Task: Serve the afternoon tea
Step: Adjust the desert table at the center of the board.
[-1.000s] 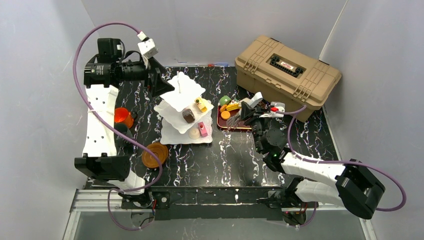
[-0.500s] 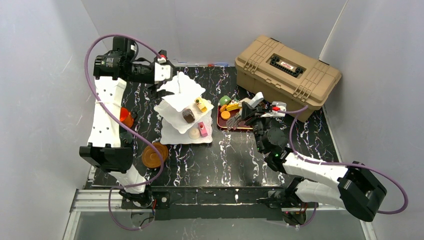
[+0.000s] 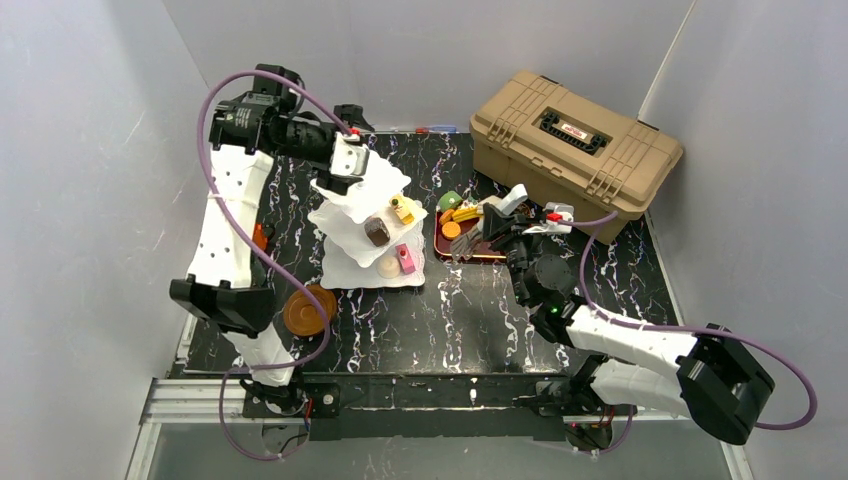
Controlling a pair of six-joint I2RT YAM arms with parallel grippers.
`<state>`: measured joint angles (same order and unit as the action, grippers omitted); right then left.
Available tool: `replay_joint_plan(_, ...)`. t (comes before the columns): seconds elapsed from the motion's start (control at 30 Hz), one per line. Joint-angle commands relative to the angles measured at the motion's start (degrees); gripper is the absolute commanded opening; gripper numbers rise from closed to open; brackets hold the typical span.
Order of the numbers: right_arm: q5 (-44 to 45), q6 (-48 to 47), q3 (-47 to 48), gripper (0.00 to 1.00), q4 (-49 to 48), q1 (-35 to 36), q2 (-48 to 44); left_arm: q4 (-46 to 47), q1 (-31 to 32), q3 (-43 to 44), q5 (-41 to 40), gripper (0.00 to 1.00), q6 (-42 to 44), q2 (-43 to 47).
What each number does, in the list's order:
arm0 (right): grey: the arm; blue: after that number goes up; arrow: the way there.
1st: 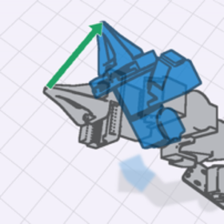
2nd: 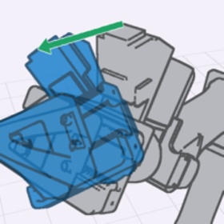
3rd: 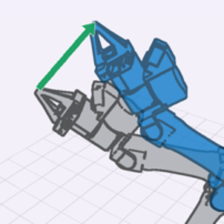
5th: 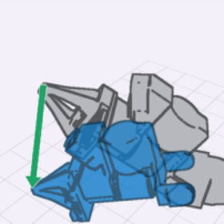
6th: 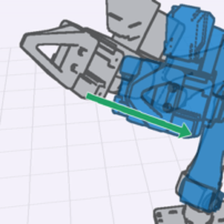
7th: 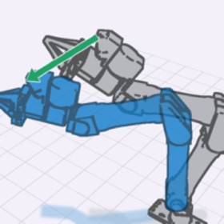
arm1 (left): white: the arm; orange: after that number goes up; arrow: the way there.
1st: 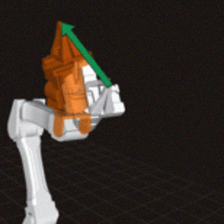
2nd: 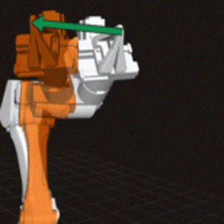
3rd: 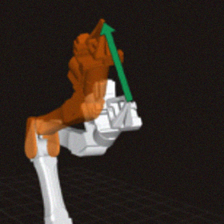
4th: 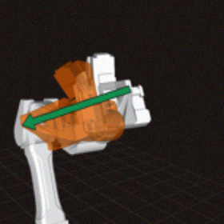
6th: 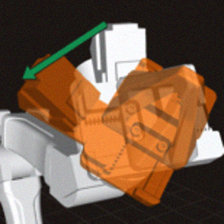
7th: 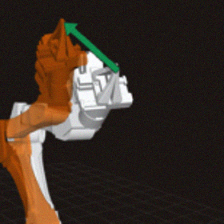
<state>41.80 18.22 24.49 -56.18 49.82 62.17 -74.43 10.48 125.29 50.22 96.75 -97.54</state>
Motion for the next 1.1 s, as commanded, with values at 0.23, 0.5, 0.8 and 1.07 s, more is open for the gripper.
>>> replay_joint_plan(0.23, 0.40, 1.88, -0.34, 0.29, -1.08, -1.08, -3.14, -17.09, 1.91, 17.08, -10.14, 0.79, 5.05, -10.10)
replay_joint_plan(0.5, 0.22, 2.91, -0.06, 0.28, -1.06, -1.48, -2.58, -18.90, 1.87, 13.81, -13.08, 0.84, 10.65, -7.80)
replay_joint_plan(0.8, 0.65, 3.61, -0.80, 0.26, -0.17, -1.57, -3.24, -17.35, 1.57, 16.87, -10.38, 0.40, 8.67, -9.01)
replay_joint_plan(1.07, 0.66, 4.50, -0.81, 0.25, -0.12, -1.57, -2.44, -15.82, 1.56, 10.83, -9.89, 0.35, 9.86, -5.34)
